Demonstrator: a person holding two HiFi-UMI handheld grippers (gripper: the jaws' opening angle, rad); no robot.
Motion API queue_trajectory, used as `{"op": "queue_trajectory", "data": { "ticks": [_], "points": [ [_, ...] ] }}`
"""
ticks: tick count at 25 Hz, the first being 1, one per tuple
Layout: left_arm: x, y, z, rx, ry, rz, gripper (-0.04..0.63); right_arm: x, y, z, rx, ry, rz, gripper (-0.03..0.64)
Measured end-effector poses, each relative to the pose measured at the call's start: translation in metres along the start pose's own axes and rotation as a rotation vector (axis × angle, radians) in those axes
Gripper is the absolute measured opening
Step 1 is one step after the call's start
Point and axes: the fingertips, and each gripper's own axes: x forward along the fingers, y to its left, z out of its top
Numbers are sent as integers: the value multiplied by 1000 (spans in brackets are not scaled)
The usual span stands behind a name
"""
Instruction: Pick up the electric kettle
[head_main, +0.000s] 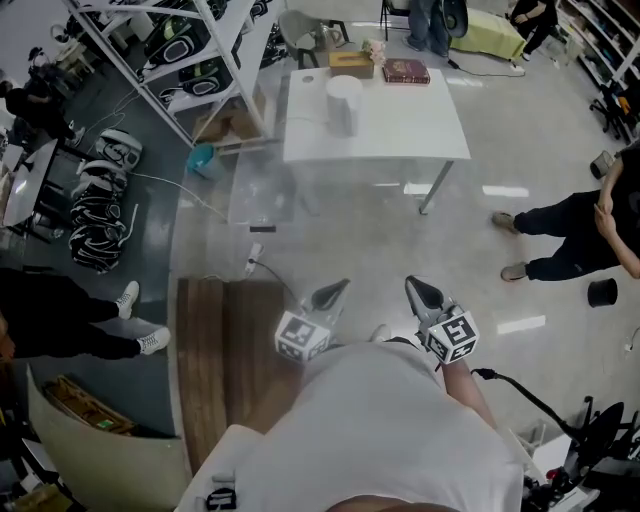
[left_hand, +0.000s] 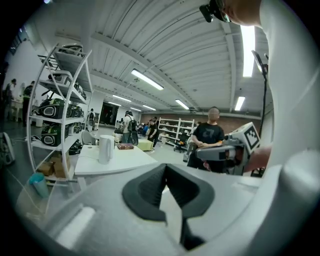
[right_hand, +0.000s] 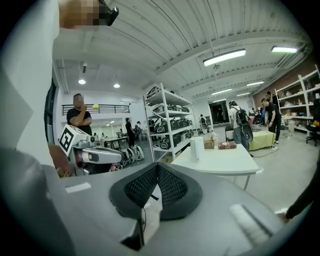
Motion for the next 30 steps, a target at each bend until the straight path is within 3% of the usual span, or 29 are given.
{"op": "queue_trajectory", "data": {
  "ticks": [17, 30],
  "points": [
    [34, -23, 5, -14, -37, 108, 0, -37, -42, -16, -37, 35, 112, 20],
    [73, 18, 10, -22, -21, 68, 0, -2, -78, -10, -1, 49, 52, 20]
  ]
}}
